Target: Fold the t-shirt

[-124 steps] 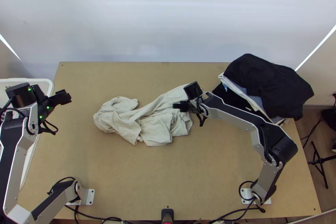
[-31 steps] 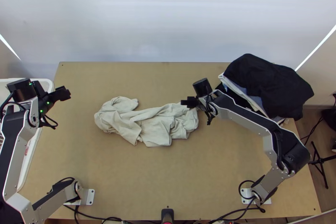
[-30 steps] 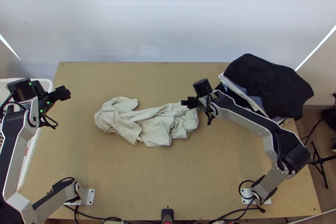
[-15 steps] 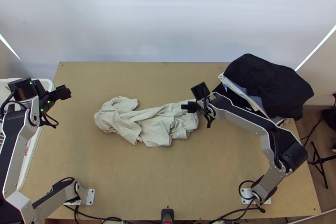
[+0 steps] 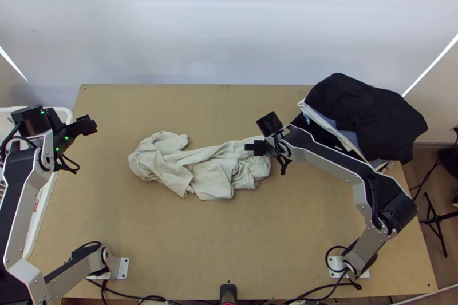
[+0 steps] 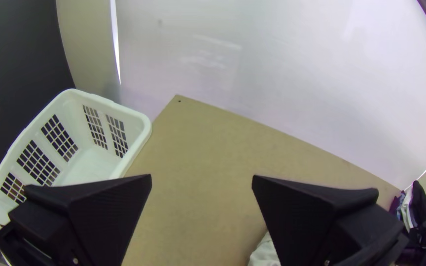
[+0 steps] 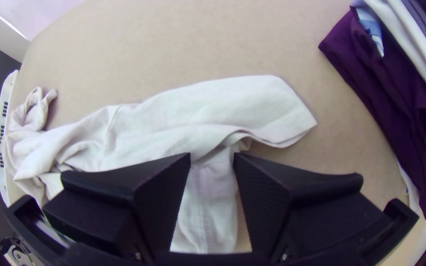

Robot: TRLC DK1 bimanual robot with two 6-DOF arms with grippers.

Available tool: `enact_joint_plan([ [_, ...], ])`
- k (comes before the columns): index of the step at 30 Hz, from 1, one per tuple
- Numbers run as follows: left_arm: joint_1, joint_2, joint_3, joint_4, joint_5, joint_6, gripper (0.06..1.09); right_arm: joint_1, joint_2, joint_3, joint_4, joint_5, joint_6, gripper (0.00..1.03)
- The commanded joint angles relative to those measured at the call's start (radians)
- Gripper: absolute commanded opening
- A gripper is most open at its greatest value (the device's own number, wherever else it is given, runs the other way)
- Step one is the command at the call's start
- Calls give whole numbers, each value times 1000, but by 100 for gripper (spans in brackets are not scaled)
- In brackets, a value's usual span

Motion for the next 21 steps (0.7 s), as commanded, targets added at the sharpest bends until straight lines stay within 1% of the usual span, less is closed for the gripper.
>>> enact_joint_plan([
  [1,0,4,11,0,1,0,105,5,1,9,-17,-1,3,44],
  [7,6,9,12,0,1,2,105,8,4,8,-23,-1,11,44],
  [8,6,9,11,0,1,2,105,8,4,6,-24,1,9,38],
  [9,6,9,11,0,1,2,105,8,5,6,-24,-1,11,28],
  [10,6,9,11,0,1,2,105,7,8,5,-24,-1,11,22],
  [16,6,11,12,0,1,2,105,3,42,8,-27,-1,0,23],
  [18,8,11,14,0,1,2,105,5,48,9,-37,-2,-6,32],
  [21,11,11,15,0,1,2,105,8,51,12,-43,-2,-8,33],
])
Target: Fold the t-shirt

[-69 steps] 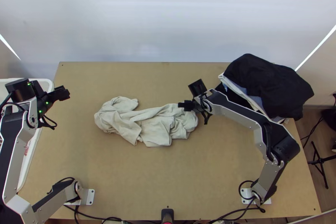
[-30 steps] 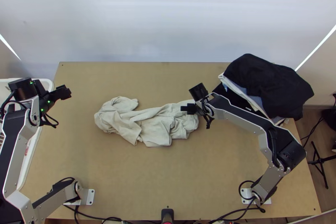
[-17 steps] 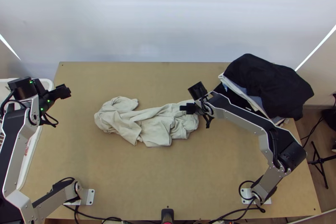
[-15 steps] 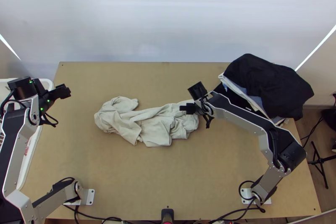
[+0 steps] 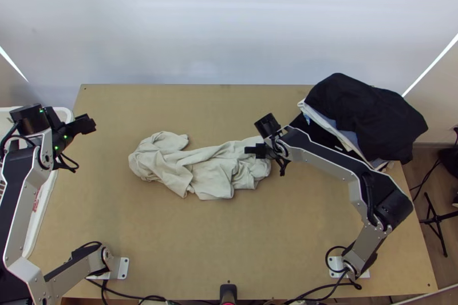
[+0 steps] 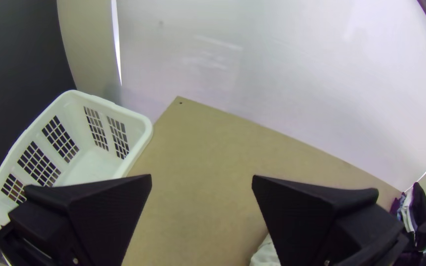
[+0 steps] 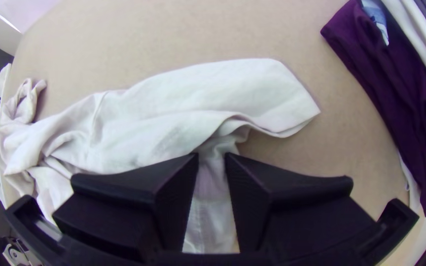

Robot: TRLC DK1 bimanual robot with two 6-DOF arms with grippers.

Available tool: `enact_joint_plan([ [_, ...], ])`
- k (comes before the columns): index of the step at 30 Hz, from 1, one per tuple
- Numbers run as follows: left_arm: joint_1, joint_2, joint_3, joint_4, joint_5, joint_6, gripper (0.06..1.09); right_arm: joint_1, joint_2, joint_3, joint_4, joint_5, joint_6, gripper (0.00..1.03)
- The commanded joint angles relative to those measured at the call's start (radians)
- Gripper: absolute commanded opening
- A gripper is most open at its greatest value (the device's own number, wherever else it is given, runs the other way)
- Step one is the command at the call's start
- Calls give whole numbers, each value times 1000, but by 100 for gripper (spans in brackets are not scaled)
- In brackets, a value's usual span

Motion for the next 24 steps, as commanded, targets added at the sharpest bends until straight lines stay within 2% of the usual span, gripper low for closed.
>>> enact_joint_plan([
  [1,6,1,3,0,0,1,105,4,18,4,-11,0,-9,33],
  [2,6,1,4,0,0,1,105,5,15,4,-11,0,-8,28],
  [4,6,1,6,0,0,1,105,4,4,5,-12,0,-9,2],
  [14,12,9,14,0,2,-2,105,-61,-338,51,-52,-1,-14,3],
  [21,-14,15,30,-6,2,-18,105,-111,-358,5,-305,-1,-11,3],
  [24,-14,16,30,-15,2,-15,105,-125,-418,-70,-322,-3,-12,3],
])
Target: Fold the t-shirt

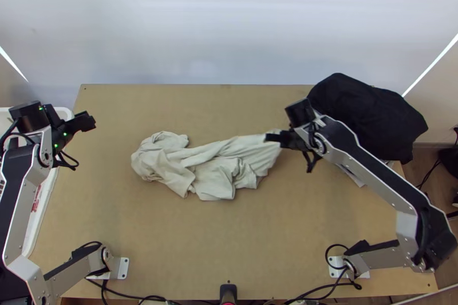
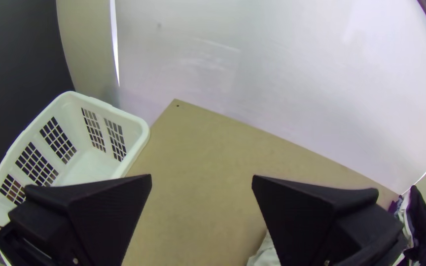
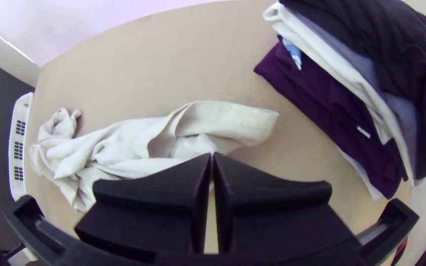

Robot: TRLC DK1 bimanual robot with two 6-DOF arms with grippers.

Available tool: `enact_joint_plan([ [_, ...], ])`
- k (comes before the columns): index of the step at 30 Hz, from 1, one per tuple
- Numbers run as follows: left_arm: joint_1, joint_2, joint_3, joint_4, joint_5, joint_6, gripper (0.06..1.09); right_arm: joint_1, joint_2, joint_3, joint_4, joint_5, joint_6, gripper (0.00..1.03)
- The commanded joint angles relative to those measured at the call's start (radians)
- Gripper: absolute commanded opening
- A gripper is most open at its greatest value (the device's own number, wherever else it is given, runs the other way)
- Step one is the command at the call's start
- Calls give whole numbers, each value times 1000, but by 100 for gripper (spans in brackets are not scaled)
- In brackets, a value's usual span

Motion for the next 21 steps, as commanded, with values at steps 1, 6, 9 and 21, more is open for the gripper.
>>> enact_joint_plan([
  [1,-7,6,7,-18,0,1,105,-43,-106,-111,-109,-5,2,3],
  [6,-113,48,24,-132,8,36,105,-55,-110,-203,-121,-44,20,3],
  [9,-239,72,44,-225,8,56,105,-46,-121,-192,-120,-50,20,3],
  [21,-652,255,111,-458,25,142,105,-57,-80,-158,-100,-53,22,3],
])
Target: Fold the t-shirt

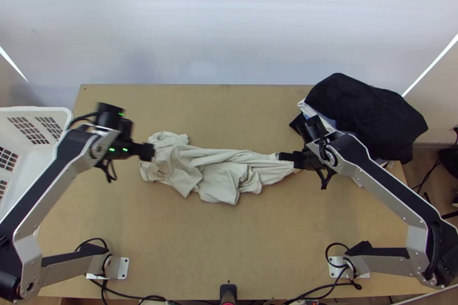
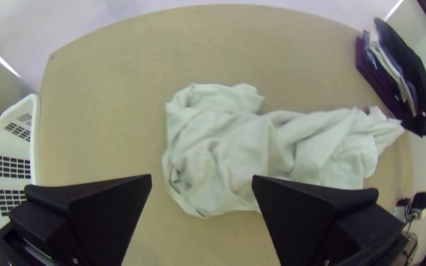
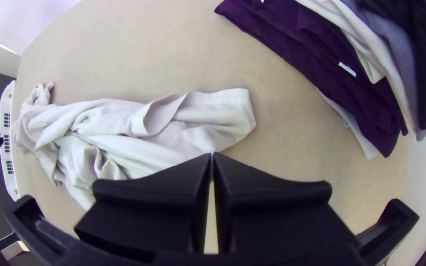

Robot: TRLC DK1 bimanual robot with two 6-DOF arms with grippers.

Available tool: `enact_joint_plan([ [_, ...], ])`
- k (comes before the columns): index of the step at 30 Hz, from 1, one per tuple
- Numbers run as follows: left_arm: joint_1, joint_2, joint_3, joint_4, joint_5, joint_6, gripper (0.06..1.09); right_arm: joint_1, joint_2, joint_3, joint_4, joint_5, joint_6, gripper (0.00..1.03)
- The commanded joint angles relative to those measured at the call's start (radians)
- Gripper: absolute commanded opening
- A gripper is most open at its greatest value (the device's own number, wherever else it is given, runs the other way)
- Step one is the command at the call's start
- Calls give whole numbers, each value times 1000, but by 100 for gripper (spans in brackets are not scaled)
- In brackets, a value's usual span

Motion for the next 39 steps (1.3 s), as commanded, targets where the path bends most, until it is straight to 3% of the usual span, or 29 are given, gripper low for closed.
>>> enact_joint_plan([
  [1,-164,110,32,-53,5,39,105,-10,22,18,9,-4,2,3],
  [8,-164,230,34,100,-12,55,105,-12,39,53,13,-4,2,3],
  [13,-164,330,27,208,-99,81,100,-13,44,85,13,-2,2,3],
  [14,-164,339,23,221,-110,87,88,-13,44,94,13,-2,0,3],
  [15,-159,345,11,275,-150,90,62,-15,41,103,13,-2,0,3],
  [16,-155,345,0,341,-204,98,16,-19,38,116,13,-2,0,3],
  [17,-135,351,6,373,-230,105,10,-24,35,130,13,-2,0,3],
  [22,-24,382,224,358,-222,32,10,-47,61,225,52,-2,0,3],
  [26,57,410,506,330,-220,-65,10,-65,82,300,191,-1,-4,3],
  [32,89,397,956,168,-191,-185,10,-84,55,488,252,-1,20,3],
  [36,114,311,1002,83,-108,-244,10,-76,-62,455,309,-15,11,3],
  [39,126,270,972,-135,-39,-223,10,-55,-116,403,203,-50,16,3],
])
